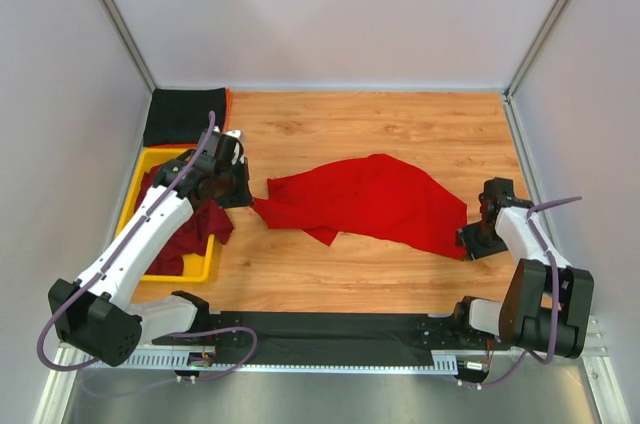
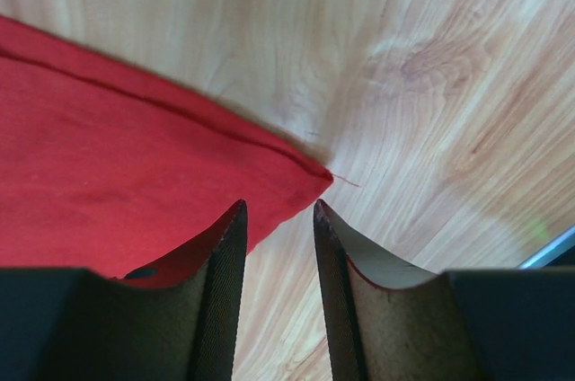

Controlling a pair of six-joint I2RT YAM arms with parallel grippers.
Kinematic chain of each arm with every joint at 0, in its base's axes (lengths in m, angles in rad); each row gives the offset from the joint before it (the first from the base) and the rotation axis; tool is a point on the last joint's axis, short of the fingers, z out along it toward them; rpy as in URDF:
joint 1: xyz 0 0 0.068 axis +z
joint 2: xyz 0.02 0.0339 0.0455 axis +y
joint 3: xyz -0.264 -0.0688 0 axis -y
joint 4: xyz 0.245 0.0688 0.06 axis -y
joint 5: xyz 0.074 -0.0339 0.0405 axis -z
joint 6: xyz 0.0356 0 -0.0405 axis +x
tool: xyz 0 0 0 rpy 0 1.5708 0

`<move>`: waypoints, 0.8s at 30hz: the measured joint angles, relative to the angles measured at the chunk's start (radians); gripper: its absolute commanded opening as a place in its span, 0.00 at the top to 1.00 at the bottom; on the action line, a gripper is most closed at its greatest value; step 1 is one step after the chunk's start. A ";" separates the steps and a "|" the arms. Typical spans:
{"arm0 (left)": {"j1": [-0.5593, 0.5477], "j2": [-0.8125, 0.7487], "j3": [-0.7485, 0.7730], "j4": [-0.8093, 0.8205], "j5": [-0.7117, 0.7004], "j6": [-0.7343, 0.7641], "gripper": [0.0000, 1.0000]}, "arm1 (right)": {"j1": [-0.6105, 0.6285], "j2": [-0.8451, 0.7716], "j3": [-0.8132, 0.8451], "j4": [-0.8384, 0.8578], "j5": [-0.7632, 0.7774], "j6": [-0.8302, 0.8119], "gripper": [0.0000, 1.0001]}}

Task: Fold and stack the t-shirts
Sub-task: Flatten the tshirt out

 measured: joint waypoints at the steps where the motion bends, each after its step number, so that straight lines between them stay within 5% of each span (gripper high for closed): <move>1: 0.000 0.000 -0.003 0.003 0.003 0.000 1.00 | 0.000 0.002 -0.012 0.008 -0.001 0.005 0.64; 24: 0.000 -0.008 -0.019 0.040 0.017 0.002 1.00 | 0.000 0.014 -0.047 0.027 0.051 0.065 0.60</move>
